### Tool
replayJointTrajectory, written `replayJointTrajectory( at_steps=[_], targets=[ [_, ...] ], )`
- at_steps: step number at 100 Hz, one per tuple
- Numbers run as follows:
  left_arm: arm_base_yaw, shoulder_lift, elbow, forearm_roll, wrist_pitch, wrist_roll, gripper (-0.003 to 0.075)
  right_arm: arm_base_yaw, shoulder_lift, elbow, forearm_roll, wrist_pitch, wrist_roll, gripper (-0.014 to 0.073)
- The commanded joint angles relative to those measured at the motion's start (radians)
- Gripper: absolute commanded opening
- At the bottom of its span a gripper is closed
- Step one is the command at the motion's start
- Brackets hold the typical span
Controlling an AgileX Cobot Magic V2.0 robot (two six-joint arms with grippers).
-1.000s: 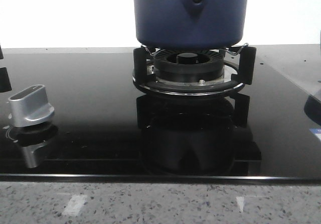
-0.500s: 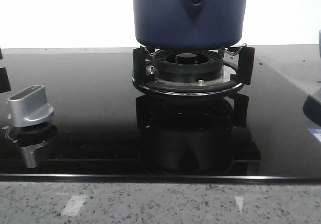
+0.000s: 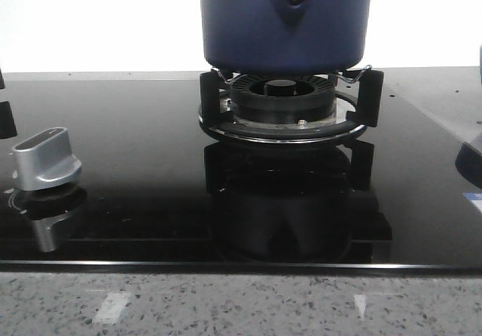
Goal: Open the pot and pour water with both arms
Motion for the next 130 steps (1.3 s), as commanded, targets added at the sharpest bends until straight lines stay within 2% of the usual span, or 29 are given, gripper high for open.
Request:
replayJointTrajectory(
  at_steps=[1, 39, 55, 60, 65, 66, 67, 71, 72, 73, 74, 75, 80, 87, 97, 123, 130],
  targets=[
    [0.0, -0.029, 0.032, -0.012, -0.074, -0.009, -0.002, 0.0, 0.006, -0.027, 0.032, -0.033, -0.01, -0.0047],
    [0.0, -0.029, 0.032, -0.012, -0.074, -0.009, -0.002, 0.0, 0.006, -0.027, 0.032, -0.037, -0.01, -0.0047],
    [0.0, -0.029, 0.032, -0.012, -0.074, -0.009, -0.002, 0.0, 0.006, -0.027, 0.003, -0.183, 0.016, -0.0047],
    [0.0, -0.029, 0.032, -0.012, -0.074, -0.009, -0.002, 0.0, 0.006, -0.027, -0.104, -0.235, 0.112, -0.0047],
    [0.0, -0.029, 0.032, -0.012, -0.074, -0.009, -0.002, -0.002, 0.008, -0.027, -0.276, -0.283, 0.296, -0.0047],
    [0.0, -0.029, 0.032, -0.012, -0.074, -0.009, -0.002, -0.002, 0.008, -0.027, -0.367, -0.295, 0.352, -0.0047],
    [0.0, -0.029, 0.032, -0.012, -0.074, -0.009, -0.002, -0.002, 0.008, -0.027, -0.367, -0.3, 0.352, -0.0047],
    [0.0, -0.029, 0.032, -0.012, -0.074, -0.009, -0.002, -0.002, 0.008, -0.024, -0.606, -0.333, 0.57, -0.0047],
    [0.0, -0.029, 0.032, -0.012, -0.074, -0.009, -0.002, -0.002, 0.008, -0.022, -0.606, -0.338, 0.603, -0.0047],
    [0.0, -0.029, 0.032, -0.012, -0.074, -0.009, -0.002, -0.002, 0.008, -0.02, -0.714, -0.348, 0.668, -0.0047],
    [0.0, -0.029, 0.032, -0.012, -0.074, -0.009, -0.002, -0.002, 0.008, -0.02, -0.714, -0.354, 0.668, -0.0047],
    [0.0, -0.029, 0.032, -0.012, -0.074, -0.009, -0.002, -0.002, 0.008, -0.016, -0.784, -0.364, 0.764, -0.0047],
    [0.0, -0.029, 0.032, -0.012, -0.074, -0.009, -0.002, -0.002, 0.008, 0.0, -1.02, -0.408, 0.958, -0.0047],
    [0.0, -0.029, 0.032, -0.012, -0.074, -0.009, -0.002, -0.002, 0.006, 0.046, -1.181, -0.494, 1.104, -0.0047],
    [0.0, -0.029, 0.032, -0.012, -0.074, -0.009, -0.002, -0.002, -0.007, 0.129, -1.194, -0.572, 1.118, -0.0047],
    [0.0, -0.029, 0.032, -0.012, -0.074, -0.009, -0.002, 0.02, -0.203, 0.307, -1.194, -0.554, 1.125, -0.0047],
    [0.0, -0.029, 0.032, -0.012, -0.074, -0.009, -0.002, 0.02, -0.263, 0.305, -1.194, -0.453, 1.125, -0.0047]
  ],
)
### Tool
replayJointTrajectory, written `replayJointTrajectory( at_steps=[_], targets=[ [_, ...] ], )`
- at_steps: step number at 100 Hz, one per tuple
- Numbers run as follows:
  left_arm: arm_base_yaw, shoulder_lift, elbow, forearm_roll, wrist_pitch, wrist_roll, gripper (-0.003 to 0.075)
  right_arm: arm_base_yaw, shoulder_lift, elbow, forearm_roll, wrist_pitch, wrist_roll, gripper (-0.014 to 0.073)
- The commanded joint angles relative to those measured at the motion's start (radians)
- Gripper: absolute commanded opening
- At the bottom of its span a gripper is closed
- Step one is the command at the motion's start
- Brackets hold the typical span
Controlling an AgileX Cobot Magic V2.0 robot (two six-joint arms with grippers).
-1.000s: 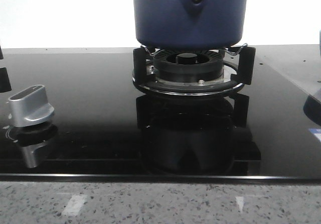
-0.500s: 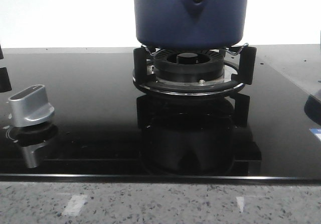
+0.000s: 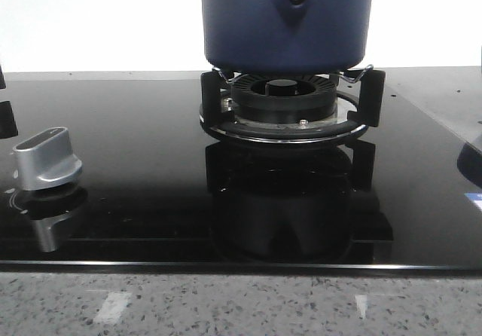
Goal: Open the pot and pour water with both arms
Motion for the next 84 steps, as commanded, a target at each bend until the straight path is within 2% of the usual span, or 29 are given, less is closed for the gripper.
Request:
replayJointTrajectory(
  at_steps=[1, 84],
  targets=[
    [0.0, -0.029, 0.032, -0.012, -0.074, -0.009, -0.002, 0.002, -0.06, 0.026, -0.014, 0.0, 0.002, -0.0047],
    [0.0, -0.029, 0.032, -0.012, -0.074, -0.009, -0.002, -0.002, -0.055, 0.026, -0.016, 0.026, 0.002, -0.0047]
  ],
)
